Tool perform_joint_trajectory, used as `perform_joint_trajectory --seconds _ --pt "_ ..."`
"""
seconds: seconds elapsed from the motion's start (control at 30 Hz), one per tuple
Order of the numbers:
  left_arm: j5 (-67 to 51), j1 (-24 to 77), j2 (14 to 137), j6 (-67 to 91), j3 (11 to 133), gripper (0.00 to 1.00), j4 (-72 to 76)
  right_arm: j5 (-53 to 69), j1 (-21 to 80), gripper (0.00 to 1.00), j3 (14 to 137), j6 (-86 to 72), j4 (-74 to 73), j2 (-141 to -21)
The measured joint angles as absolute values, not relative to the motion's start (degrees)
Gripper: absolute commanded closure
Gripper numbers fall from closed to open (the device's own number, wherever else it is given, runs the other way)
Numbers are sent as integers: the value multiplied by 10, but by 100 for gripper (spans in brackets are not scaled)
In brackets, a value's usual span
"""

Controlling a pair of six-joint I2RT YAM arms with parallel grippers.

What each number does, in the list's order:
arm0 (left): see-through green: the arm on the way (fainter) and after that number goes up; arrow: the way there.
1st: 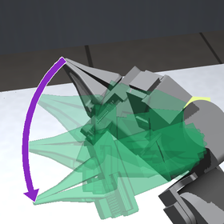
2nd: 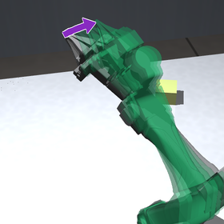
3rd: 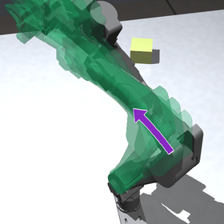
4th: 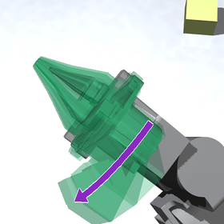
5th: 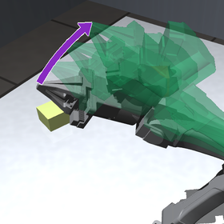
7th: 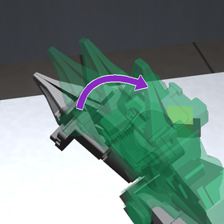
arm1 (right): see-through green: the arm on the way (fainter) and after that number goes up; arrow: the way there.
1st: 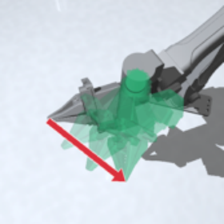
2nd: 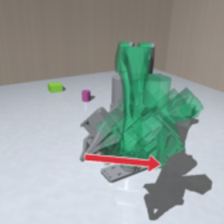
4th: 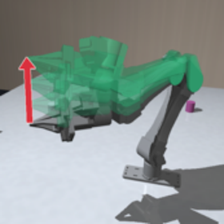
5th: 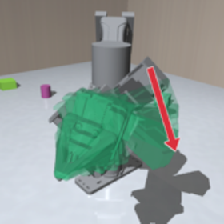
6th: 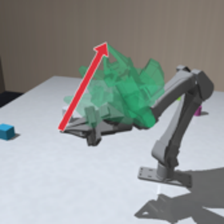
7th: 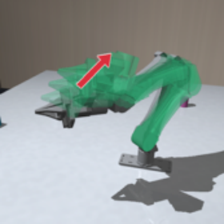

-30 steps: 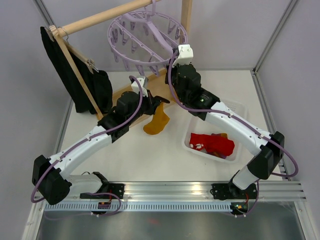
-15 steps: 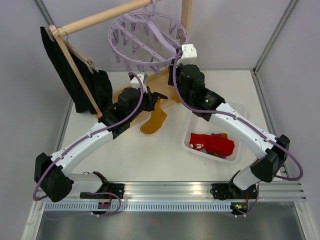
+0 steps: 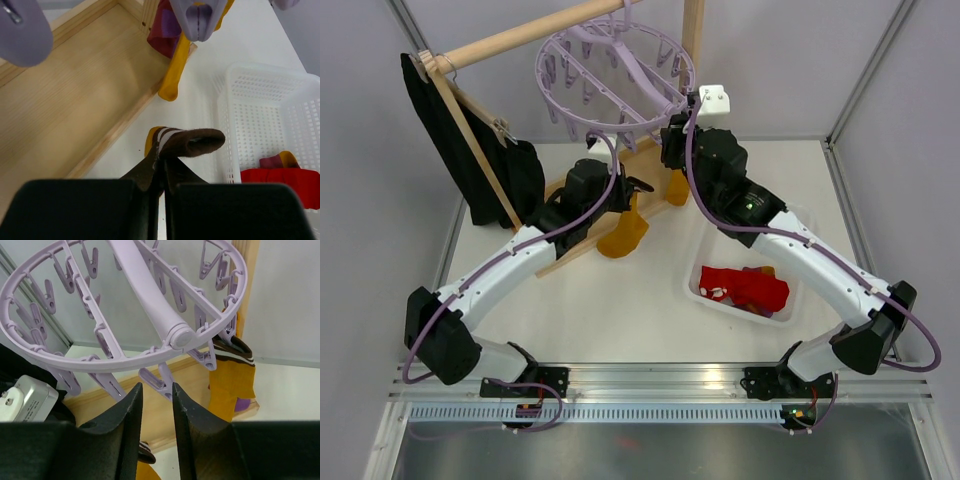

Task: Clip the socks to the hanger
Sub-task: Open the clamp at the hanger.

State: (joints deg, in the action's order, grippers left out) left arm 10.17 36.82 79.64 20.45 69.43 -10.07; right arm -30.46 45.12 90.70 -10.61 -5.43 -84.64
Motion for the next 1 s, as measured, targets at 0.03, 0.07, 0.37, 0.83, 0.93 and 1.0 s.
perform_joint_trajectory --seconds 0.03,0.07,0.37,0.83,0.93,1.0 --pt "102 368 799 202 698 98 -103 -302 451 62 904 -105 -54 -846" --pt "102 368 801 200 701 98 -106 -298 451 60 900 -104 -54 -846" --pt "102 367 804 183 713 98 -110 -281 456 57 865 -77 -50 -845" --pt "102 362 804 161 715 98 -122 -386 516 46 848 -13 23 -881" --pt "102 360 804 157 715 98 -124 -409 522 43 850 -2 29 -903" --pt "101 359 804 156 715 98 -124 -420 524 42 853 1 31 -915"
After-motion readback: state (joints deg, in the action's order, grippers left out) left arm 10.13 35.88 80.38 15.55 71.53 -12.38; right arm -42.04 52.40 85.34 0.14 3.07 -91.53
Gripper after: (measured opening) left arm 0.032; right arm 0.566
